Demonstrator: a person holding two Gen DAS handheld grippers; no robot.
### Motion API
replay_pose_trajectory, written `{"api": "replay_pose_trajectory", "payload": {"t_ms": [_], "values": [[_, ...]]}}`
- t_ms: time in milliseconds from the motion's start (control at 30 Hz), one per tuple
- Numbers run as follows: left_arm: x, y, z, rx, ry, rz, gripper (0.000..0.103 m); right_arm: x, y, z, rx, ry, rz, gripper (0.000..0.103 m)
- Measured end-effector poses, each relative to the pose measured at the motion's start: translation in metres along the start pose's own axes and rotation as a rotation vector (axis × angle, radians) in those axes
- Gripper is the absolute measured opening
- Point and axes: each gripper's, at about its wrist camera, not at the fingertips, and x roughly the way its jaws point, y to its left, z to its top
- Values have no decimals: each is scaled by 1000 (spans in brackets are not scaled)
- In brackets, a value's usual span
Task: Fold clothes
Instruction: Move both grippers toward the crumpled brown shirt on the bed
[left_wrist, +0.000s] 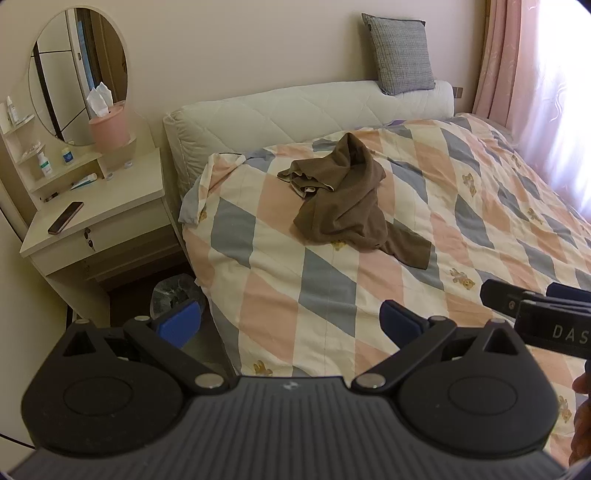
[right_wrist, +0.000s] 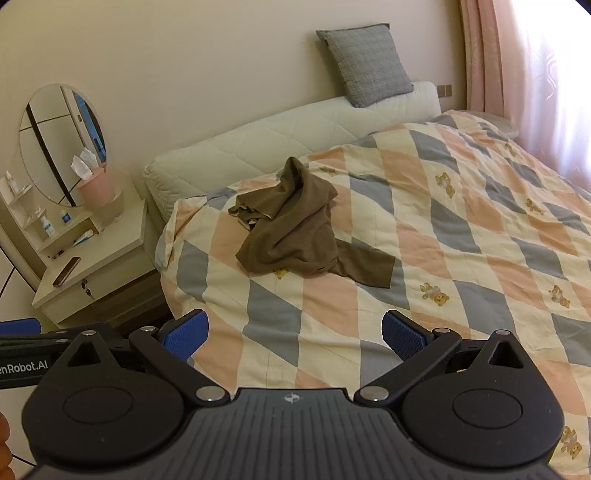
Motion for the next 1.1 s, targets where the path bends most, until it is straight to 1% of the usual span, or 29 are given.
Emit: {"api": "replay_pose_trajectory", "payload": {"t_ms": [167, 233, 333, 400, 500, 633, 833, 967, 1100], "values": [[1, -2, -2, 17, -1, -5, 102, -2, -4, 0, 5, -10, 5, 103], [-2, -4, -8, 24, -5, -1, 102, -2, -10, 0, 7, -7, 0, 103], [4, -3, -10, 25, 0, 4, 102, -2, -10, -1, 4, -7, -4, 103], [-2, -8, -5, 28, 9, 11, 102, 0, -9, 2, -2, -10, -4, 103], [-1, -6, -6, 29, 17, 3, 102, -6, -9, 0, 12, -14, -1, 103], [-1, -3, -7, 32, 29, -9, 102, -3, -8, -4, 22, -11, 3, 103], [0, 4, -10, 27, 33, -31, 102, 1, -4, -3, 24, -3, 18, 103], [3, 11, -9, 2, 14, -55, 102, 6, 2, 2, 18, -5, 28, 103], [15, 15, -7, -18, 1, -37, 102, 13, -3, 3, 25, -6, 18, 103]]}}
